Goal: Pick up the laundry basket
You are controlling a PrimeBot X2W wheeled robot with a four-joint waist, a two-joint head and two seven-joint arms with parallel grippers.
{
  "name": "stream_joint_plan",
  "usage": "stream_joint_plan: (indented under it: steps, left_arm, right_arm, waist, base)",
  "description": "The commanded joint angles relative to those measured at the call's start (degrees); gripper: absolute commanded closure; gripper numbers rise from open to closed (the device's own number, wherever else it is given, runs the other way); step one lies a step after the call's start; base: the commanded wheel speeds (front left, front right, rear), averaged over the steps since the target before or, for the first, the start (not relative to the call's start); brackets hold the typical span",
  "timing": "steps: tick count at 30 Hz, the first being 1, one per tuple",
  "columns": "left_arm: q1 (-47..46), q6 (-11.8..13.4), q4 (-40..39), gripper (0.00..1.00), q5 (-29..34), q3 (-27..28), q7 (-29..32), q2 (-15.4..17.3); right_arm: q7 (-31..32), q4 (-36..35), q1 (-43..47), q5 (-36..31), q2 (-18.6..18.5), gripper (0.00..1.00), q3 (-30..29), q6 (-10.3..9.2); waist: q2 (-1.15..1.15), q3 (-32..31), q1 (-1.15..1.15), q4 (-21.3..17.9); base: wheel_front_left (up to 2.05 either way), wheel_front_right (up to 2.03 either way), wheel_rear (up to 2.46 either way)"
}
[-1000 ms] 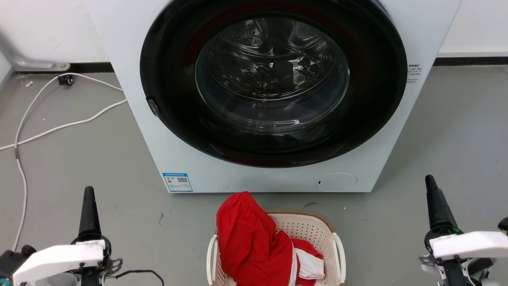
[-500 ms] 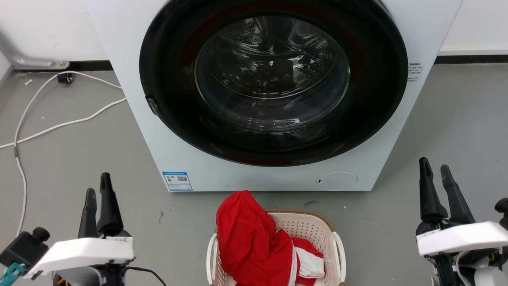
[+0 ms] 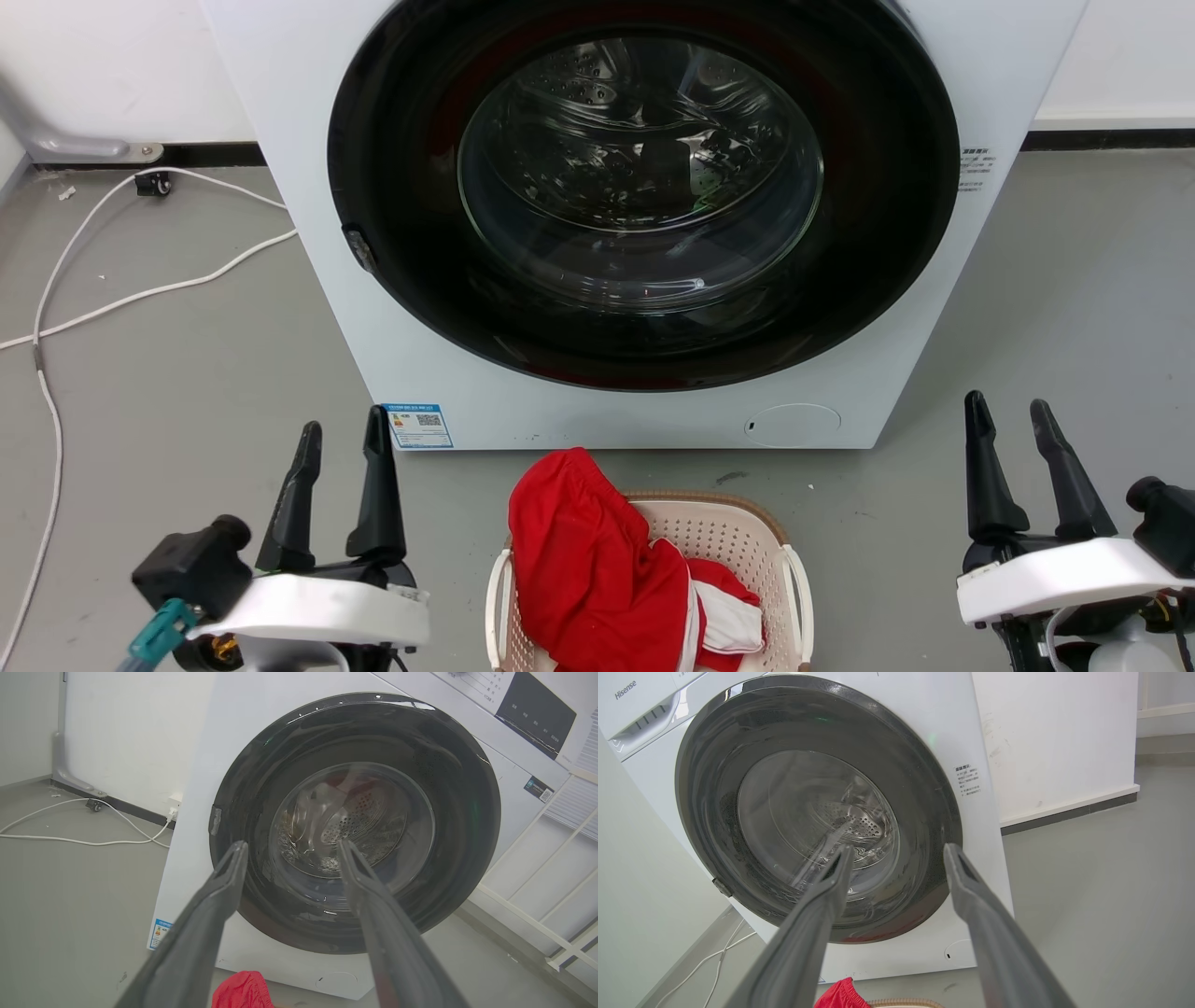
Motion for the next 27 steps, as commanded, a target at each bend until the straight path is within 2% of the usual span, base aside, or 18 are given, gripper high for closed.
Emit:
stream_joint_plan:
  steps: [1, 10, 21, 27]
  left_arm:
    - [-0.34, 0.56, -1.00, 0.00, 2.35, -1.00, -0.63, 0.76]
    - [0.09, 4.31, -0.28, 0.00, 8.64, -6.77, -1.93, 3.73]
    - [0.52, 6.05, 2.30, 0.00, 13.27, -11.29, -3.43, 5.87]
    - [1.00, 6.08, 3.10, 0.00, 16.23, -12.58, -4.39, 6.18]
  right_arm:
    - [-0.56, -0.26, 0.19, -1.96, -0.22, 0.00, -0.27, 0.00]
    - [-1.90, 0.87, 0.71, -8.02, -0.23, 0.00, -0.53, 0.00]
    - [-3.01, 1.99, 1.38, -14.01, -0.25, 0.00, 0.20, 0.00]
    - [-3.97, 2.18, 1.68, -18.10, -0.25, 0.00, 0.63, 0.00]
  waist:
    - [0.00, 0.01, 0.00, -0.01]
    - [0.00, -0.16, 0.00, -0.16]
    - [0.00, -0.41, 0.00, -0.34]
    - [0.00, -0.45, 0.00, -0.31]
  base:
    - [0.00, 0.00, 0.00]
    - [0.00, 0.00, 0.00]
    - [0.00, 0.00, 0.00]
    - [0.00, 0.00, 0.00]
